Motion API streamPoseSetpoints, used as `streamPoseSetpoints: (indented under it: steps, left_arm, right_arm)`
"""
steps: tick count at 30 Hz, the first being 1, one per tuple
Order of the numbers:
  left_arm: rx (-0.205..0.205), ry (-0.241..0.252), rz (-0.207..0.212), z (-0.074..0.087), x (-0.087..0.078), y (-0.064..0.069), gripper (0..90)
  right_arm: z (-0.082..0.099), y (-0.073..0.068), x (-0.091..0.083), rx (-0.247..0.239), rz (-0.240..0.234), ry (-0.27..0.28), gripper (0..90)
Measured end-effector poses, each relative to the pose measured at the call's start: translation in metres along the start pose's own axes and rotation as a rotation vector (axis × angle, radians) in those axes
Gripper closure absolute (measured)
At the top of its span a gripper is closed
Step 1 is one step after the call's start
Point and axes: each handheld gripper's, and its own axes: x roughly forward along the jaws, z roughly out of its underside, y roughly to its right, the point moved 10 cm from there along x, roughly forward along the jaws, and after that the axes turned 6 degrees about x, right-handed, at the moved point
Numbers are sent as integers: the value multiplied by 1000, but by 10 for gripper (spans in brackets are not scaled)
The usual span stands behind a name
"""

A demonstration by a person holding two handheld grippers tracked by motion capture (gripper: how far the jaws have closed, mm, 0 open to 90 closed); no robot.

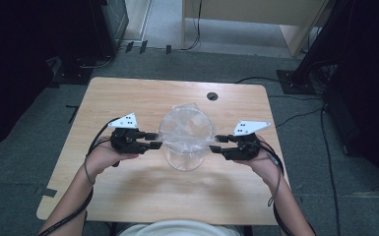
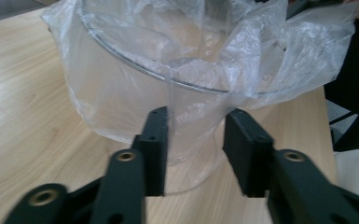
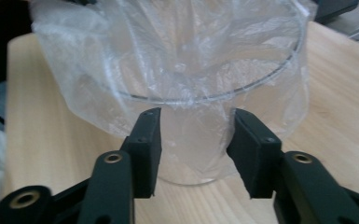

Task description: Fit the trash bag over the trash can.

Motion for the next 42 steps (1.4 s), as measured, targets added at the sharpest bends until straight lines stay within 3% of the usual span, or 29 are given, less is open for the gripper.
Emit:
streamPoseSetpoints:
  steps: [4, 8, 14, 17, 23, 26, 27, 38, 40, 42]
  left_arm:
    - [21, -3, 7, -1, 0, 5, 723]
    - [40, -1, 73, -2, -3, 15, 835]
    - [52, -52, 125, 5, 3, 26, 856]
    - [73, -80, 122, 12, 9, 28, 878]
    - [64, -89, 100, 17, 13, 23, 898]
    - [78, -83, 65, 16, 14, 19, 899]
    - [66, -83, 53, 16, 14, 16, 899]
    - [27, -102, 24, 28, 15, 3, 898]
    - [22, -75, 26, 24, 13, 3, 857]
    - [21, -44, 44, 18, 10, 6, 771]
  right_arm:
    - [-1, -2, -2, 8, -12, -8, 791]
    - [-2, -6, -6, -10, -39, -11, 898]
    - [-2, -14, -12, -16, -102, -28, 900]
    - [7, -17, -4, -15, -127, -76, 900]
    - [21, -14, 11, -29, -103, -150, 900]
    - [22, -12, 15, -42, -81, -155, 900]
    - [23, -11, 17, -52, -68, -157, 900]
    - [30, -2, 26, -66, -5, -199, 900]
    - [29, -1, 25, -56, -14, -183, 894]
    - [23, -2, 21, -45, -36, -139, 771]
